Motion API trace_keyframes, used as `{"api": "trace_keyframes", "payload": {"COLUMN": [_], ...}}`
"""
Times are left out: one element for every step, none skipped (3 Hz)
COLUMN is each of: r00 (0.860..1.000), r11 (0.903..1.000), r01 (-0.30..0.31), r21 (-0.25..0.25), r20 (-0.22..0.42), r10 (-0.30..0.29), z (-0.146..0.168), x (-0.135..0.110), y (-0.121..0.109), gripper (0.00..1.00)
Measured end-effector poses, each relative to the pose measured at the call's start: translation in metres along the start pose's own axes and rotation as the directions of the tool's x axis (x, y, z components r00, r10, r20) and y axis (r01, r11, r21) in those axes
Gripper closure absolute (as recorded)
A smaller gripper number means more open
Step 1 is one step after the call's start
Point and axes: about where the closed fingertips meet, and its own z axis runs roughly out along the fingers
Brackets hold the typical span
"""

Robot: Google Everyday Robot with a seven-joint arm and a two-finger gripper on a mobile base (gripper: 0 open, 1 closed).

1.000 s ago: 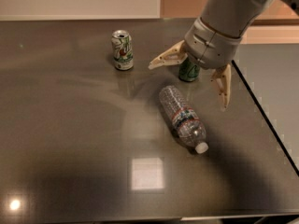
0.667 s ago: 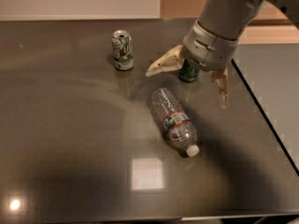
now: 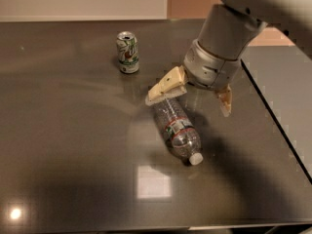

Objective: Place water bottle upright

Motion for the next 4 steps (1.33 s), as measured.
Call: {"api": "trace_keyframes", "payload": {"r00": [0.985, 0.969, 0.967, 0.974], "r11": [0.9843, 0.9621, 0.9497, 0.9469], "r01": [0.171, 0.247, 0.254, 0.225], "r21": [-0.045, -0.116, -0.183, -0.23], "r20": [0.01, 0.022, 0.029, 0.026], "r10": [-0.17, -0.246, -0.253, -0.226], "z": [0.017, 0.034, 0.047, 0.056], "x": [-0.011, -0.021, -0.024, -0.022], "y": [0.0, 0.005, 0.012, 0.02], "gripper": [0.0, 0.0, 0.0, 0.18]}}
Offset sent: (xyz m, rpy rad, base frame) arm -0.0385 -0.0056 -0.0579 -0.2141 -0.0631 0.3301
